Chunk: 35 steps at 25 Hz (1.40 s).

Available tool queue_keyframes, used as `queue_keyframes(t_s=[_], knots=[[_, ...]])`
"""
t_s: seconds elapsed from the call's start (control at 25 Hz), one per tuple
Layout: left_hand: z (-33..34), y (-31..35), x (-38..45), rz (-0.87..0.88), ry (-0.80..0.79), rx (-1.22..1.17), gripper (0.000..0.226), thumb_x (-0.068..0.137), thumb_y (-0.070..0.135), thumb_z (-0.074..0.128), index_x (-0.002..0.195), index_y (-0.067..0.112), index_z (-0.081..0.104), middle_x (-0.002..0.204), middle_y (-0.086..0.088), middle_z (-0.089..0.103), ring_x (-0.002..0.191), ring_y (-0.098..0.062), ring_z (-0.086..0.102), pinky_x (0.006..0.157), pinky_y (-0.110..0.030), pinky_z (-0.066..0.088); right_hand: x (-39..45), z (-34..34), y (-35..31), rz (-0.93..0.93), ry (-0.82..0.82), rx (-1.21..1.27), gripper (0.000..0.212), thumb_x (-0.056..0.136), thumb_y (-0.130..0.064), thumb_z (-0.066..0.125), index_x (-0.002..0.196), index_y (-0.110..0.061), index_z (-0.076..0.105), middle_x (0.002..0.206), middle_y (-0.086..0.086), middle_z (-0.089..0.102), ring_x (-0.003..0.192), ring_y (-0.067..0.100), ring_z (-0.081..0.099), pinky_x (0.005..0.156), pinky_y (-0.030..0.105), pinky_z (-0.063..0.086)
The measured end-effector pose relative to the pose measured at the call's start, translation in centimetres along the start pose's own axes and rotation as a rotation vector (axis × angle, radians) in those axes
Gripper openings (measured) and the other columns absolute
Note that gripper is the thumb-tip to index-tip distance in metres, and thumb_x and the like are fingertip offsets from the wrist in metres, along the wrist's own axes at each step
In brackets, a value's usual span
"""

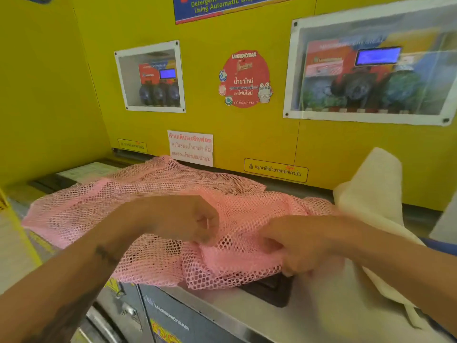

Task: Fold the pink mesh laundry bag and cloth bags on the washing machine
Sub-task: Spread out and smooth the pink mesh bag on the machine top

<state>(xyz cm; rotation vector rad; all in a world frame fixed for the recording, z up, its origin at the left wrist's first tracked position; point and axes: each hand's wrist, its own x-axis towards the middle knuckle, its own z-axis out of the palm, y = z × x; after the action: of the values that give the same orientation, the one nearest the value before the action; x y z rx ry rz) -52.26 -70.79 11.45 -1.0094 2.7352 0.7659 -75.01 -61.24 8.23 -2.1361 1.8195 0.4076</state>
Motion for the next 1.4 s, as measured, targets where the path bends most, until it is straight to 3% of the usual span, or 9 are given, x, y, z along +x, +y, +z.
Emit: queue_keyframes(t_s=[0.2, 0.28, 0.36, 0.48, 0.56, 0.72, 1.08, 1.28, 1.4], knots=[[1.9, 1.5, -0.4, 0.145, 0.347, -0.282, 0.02, 0.097, 0.012, 0.048, 0.097, 0.029, 0.06, 0.085, -0.004, 0.073, 0.076, -0.016, 0.074, 0.077, -0.047, 0.06, 0.4, -2.8, 2.2, -0.05, 0.446, 0.1, 0.021, 0.083, -0.008, 0.057, 0.077, -0.028, 0.058, 0.085, -0.011, 0.062, 0.083, 0.014, 0.058, 0.07, 0.033, 0.047], [2.0, 2.5, -0.4, 0.22, 0.38, -0.3, 0.035, 0.093, 0.022, 0.061, 0.12, 0.04, 0.047, 0.116, 0.005, 0.068, 0.103, -0.01, 0.068, 0.092, -0.048, 0.055, -0.7, -6.2, 3.3, -0.069, 0.589, 0.404, 0.023, 0.092, -0.009, 0.058, 0.084, -0.029, 0.066, 0.087, -0.009, 0.067, 0.082, 0.011, 0.062, 0.071, 0.031, 0.048], [2.8, 3.5, 0.3, 0.244, 0.342, -0.154, 0.092, 0.081, 0.041, 0.075, 0.145, 0.051, 0.01, 0.156, 0.008, 0.029, 0.136, -0.012, 0.04, 0.112, -0.043, 0.036, -1.5, -8.7, 3.5, -0.087, 0.628, 0.742, 0.022, 0.095, -0.005, 0.053, 0.093, -0.019, 0.07, 0.09, 0.001, 0.07, 0.08, 0.017, 0.064, 0.071, 0.035, 0.048], [3.8, 4.8, 3.7, 0.124, 0.48, 0.039, 0.126, 0.072, 0.044, 0.079, 0.142, 0.053, -0.026, 0.161, 0.006, -0.021, 0.147, -0.027, 0.017, 0.115, -0.05, 0.029, -1.7, -10.6, 2.9, -0.098, 0.619, 0.961, 0.021, 0.095, -0.004, 0.051, 0.094, -0.016, 0.069, 0.093, 0.01, 0.068, 0.083, 0.024, 0.064, 0.072, 0.036, 0.049], [2.8, 4.1, 6.0, 0.064, 0.729, 0.072, 0.102, 0.078, 0.022, 0.074, 0.151, 0.039, 0.004, 0.154, -0.01, 0.014, 0.12, -0.028, 0.049, 0.087, -0.035, 0.048, -1.7, -11.0, 2.6, -0.088, 0.585, 0.753, 0.009, 0.094, -0.016, 0.062, 0.1, -0.021, 0.065, 0.099, 0.001, 0.067, 0.089, 0.02, 0.066, 0.073, 0.032, 0.05], [-2.8, 1.9, 5.9, 0.027, 1.082, -0.274, 0.034, 0.082, 0.003, 0.063, 0.107, 0.025, 0.059, 0.1, -0.005, 0.061, 0.073, -0.019, 0.056, 0.054, -0.028, 0.037, -0.1, -9.8, 5.5, 0.153, 0.629, 0.082, 0.029, 0.084, -0.01, 0.066, 0.107, -0.022, 0.054, 0.114, 0.001, 0.06, 0.1, 0.021, 0.057, 0.076, 0.035, 0.048], [-8.8, 0.8, 2.9, -0.139, 0.851, -0.17, 0.01, 0.083, 0.021, 0.062, 0.088, 0.028, 0.068, 0.099, 0.006, 0.06, 0.089, -0.018, 0.058, 0.069, -0.029, 0.043, 2.5, -7.7, 6.7, 0.076, 1.03, 0.14, 0.026, 0.083, -0.003, 0.054, 0.074, -0.028, 0.053, 0.073, -0.005, 0.06, 0.072, 0.021, 0.057, 0.062, 0.046, 0.051], [-10.1, 1.5, 2.5, -0.157, 0.831, -0.182, 0.021, 0.085, 0.022, 0.053, 0.092, 0.015, 0.072, 0.095, -0.005, 0.067, 0.086, -0.021, 0.061, 0.078, -0.036, 0.05, 3.0, -6.0, 3.4, 0.124, 0.536, 0.288, 0.036, 0.085, -0.041, 0.047, 0.065, -0.015, 0.059, 0.075, -0.001, 0.056, 0.07, 0.021, 0.056, 0.063, 0.039, 0.046], [-10.1, 2.5, 2.8, -0.194, 0.829, -0.178, 0.023, 0.085, 0.022, 0.052, 0.09, 0.01, 0.07, 0.093, -0.008, 0.066, 0.083, -0.021, 0.06, 0.069, -0.033, 0.047, 3.5, -4.4, -0.1, 0.107, 0.248, 0.513, 0.082, 0.077, -0.071, 0.057, 0.138, -0.016, 0.05, 0.138, -0.004, 0.055, 0.125, 0.023, 0.055, 0.1, 0.04, 0.044]])
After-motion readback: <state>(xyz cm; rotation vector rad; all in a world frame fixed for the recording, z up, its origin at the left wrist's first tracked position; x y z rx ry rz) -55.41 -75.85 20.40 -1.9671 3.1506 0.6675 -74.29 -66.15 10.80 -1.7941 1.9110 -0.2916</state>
